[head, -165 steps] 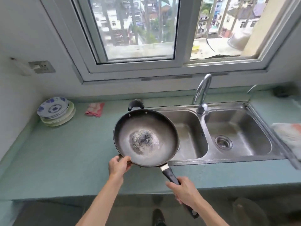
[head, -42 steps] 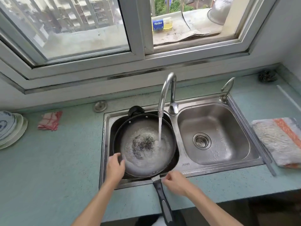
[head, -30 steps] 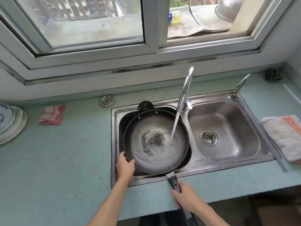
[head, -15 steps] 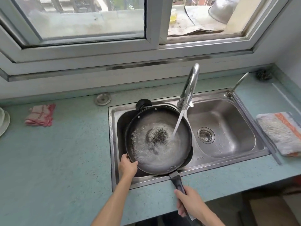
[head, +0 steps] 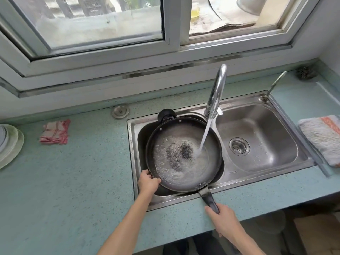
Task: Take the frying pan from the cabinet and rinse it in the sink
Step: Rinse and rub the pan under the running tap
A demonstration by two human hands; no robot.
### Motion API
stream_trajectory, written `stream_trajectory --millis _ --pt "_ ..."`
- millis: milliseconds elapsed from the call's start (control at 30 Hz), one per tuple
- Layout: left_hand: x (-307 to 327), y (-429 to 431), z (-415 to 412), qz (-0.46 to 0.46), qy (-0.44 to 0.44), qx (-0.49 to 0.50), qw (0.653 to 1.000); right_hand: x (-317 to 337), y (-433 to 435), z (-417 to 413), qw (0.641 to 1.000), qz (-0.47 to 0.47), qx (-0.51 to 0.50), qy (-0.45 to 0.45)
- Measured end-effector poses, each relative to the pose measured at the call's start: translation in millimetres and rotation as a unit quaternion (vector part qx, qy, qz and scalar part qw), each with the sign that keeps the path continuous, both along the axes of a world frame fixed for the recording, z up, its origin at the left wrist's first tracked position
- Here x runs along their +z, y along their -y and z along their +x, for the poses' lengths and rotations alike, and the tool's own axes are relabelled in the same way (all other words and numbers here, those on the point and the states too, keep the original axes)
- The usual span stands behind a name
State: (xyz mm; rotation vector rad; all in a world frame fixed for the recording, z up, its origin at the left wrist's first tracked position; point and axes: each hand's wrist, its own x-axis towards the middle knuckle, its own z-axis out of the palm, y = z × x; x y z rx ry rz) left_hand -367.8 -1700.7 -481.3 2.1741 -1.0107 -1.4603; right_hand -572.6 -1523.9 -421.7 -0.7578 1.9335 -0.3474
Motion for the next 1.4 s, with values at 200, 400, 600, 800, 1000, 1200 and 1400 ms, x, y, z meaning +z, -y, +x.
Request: stream_trajectory --millis 200,400,600,800,1000,1200,1400 --pt "-0.2 1.6 3.3 0.007 -0.038 0.044 0.998 -0.4 2.9 -10.1 0.999 0.018 -0.002 0.034" --pt "9.4 2.1 -9.0 0.022 -0.017 0.042 0.999 -0.6 2.0 -13.3 0.998 0.005 -0.006 0.057" --pt "4.2 4.9 -12.7 0.055 -0.061 0.045 0.996 -6.5 0.2 -15.2 0.997 0.002 -0.017 0.077" --pt "16.0 2.4 -8.6 0.052 -0.104 0.044 0.992 -7.2 -0.1 -18.2 0.996 0.01 -0.012 0.085" --pt "22.5 0.3 -7.6 0.015 -0.088 0.035 0.995 -5.3 -0.5 -21.9 0.996 0.015 -0.007 0.089" --pt "38.1 -4.3 -5.8 -0.038 -0.073 0.015 0.997 -5.1 -0.4 -27.6 0.996 0.026 -0.006 0.085" --pt "42.5 -4.7 -5.6 -0.059 -0.044 -0.009 0.997 -11.5 -2.5 -35.6 0.993 0.026 -0.006 0.112"
